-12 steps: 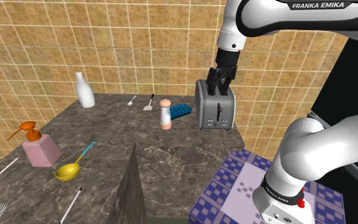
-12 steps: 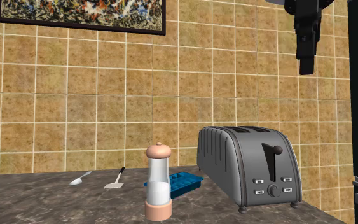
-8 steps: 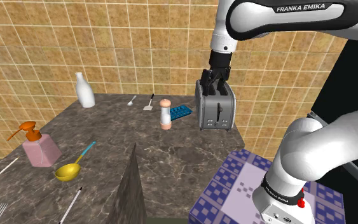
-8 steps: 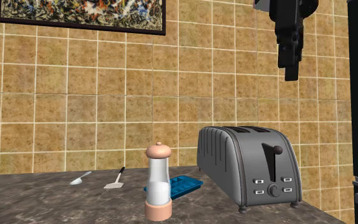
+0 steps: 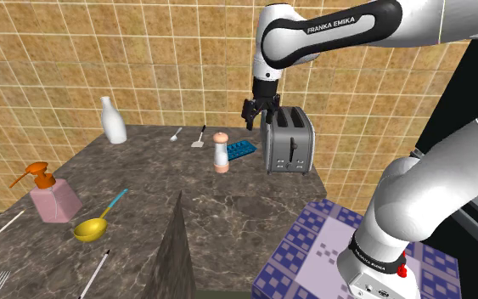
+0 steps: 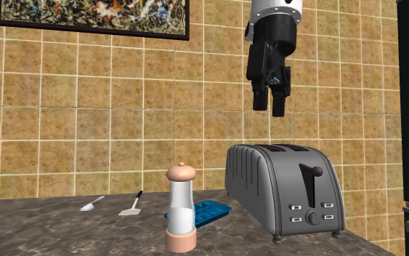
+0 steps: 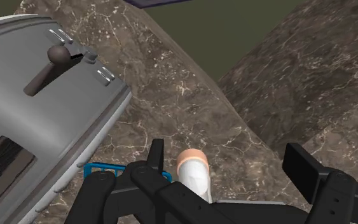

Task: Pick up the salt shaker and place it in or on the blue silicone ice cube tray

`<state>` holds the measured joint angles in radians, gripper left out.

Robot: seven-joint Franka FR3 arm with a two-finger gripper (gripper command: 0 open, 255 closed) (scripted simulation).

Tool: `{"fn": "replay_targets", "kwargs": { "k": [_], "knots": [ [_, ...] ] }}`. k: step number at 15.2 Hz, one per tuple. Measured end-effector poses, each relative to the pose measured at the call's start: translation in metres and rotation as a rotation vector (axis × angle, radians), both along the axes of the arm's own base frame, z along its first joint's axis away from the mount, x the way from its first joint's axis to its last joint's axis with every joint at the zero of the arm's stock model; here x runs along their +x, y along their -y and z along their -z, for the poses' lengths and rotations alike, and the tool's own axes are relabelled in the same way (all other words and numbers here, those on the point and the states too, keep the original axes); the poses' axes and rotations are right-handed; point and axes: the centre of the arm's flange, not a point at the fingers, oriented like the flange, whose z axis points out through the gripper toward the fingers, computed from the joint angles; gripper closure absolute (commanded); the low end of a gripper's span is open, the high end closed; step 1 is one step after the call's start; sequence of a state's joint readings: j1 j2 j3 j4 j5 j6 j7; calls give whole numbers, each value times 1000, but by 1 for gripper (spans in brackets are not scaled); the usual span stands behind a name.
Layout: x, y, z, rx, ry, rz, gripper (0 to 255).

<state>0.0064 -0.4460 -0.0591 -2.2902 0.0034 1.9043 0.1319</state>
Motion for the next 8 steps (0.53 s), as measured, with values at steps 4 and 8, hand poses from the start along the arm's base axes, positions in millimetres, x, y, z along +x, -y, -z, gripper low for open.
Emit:
{"fn": "replay_targets", "kwargs": {
  "k": [4,8],
  "knots": [
    [51,7,20,-11,-3,2,0],
    [105,12,41,-22,-6,5,0]
  ]
}}
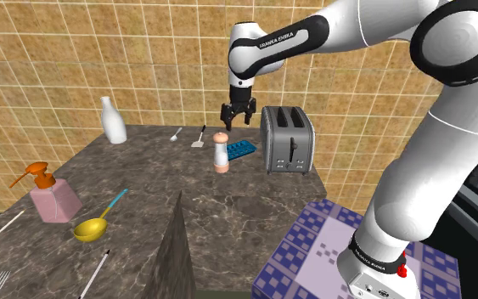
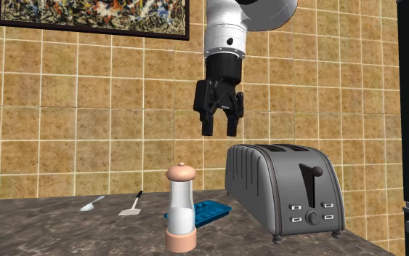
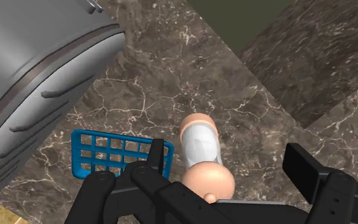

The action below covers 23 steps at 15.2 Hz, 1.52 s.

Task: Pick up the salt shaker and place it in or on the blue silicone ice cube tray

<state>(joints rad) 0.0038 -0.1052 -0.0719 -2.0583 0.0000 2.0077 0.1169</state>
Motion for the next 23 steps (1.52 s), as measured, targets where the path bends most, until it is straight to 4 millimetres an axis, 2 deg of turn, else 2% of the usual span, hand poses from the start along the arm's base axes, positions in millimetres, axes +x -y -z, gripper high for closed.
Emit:
{"fn": "replay_targets", "kwargs": {
  "k": [3,6,10,15,18,23],
  "knots": [
    [34,-3,14,-8,-3,2,0],
    [73,1,30,-16,-6,4,0],
    [116,10,52,-26,-9,7,0],
    [127,12,73,-28,-10,7,0],
    [127,10,88,-28,-10,7,0],
    [127,11,93,-28,-9,7,0]
  ]
}}
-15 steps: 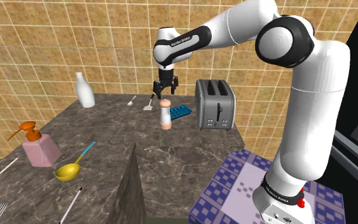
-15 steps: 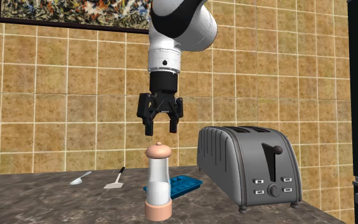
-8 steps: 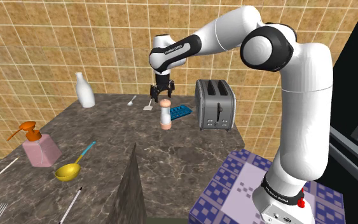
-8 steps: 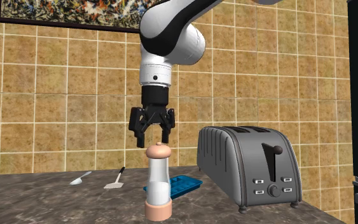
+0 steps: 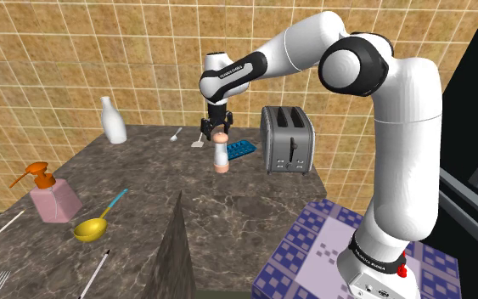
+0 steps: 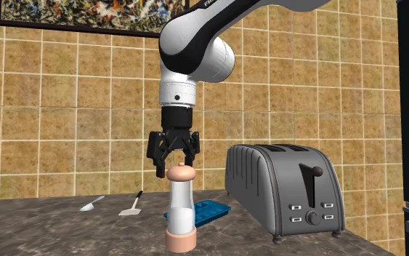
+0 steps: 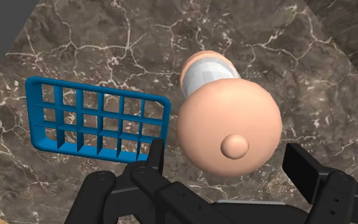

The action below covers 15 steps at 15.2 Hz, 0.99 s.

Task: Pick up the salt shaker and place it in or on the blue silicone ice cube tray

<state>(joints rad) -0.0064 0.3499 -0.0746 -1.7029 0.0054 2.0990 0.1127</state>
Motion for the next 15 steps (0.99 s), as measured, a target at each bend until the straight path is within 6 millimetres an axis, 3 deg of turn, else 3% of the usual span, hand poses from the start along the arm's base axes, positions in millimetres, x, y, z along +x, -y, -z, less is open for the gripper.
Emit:
{"fn": "replay_targets", "kwargs": {
  "k": [1,2,12,15],
  "knots": [
    [0,0,0,0,0,0,0],
    [0,0,0,0,0,0,255],
    [0,0,-1,0,1,0,255],
    [-1,0,-11,0,0,0,255]
  ]
}}
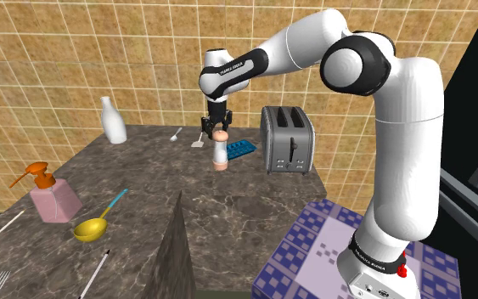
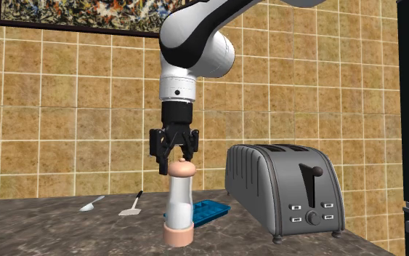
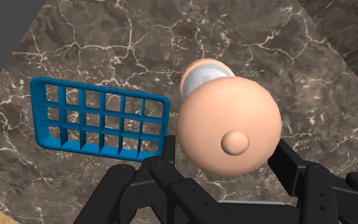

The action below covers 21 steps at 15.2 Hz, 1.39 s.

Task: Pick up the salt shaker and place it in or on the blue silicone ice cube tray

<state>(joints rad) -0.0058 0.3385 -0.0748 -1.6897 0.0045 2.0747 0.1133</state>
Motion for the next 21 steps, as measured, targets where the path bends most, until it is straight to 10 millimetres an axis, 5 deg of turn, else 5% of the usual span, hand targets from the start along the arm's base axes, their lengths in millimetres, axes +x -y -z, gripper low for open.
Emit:
{"fn": "replay_targets", "kwargs": {
  "k": [17,21],
  "knots": [
    [1,0,-86,0,0,0,255],
    [10,35,-103,0,1,1,255]
  ]
}}
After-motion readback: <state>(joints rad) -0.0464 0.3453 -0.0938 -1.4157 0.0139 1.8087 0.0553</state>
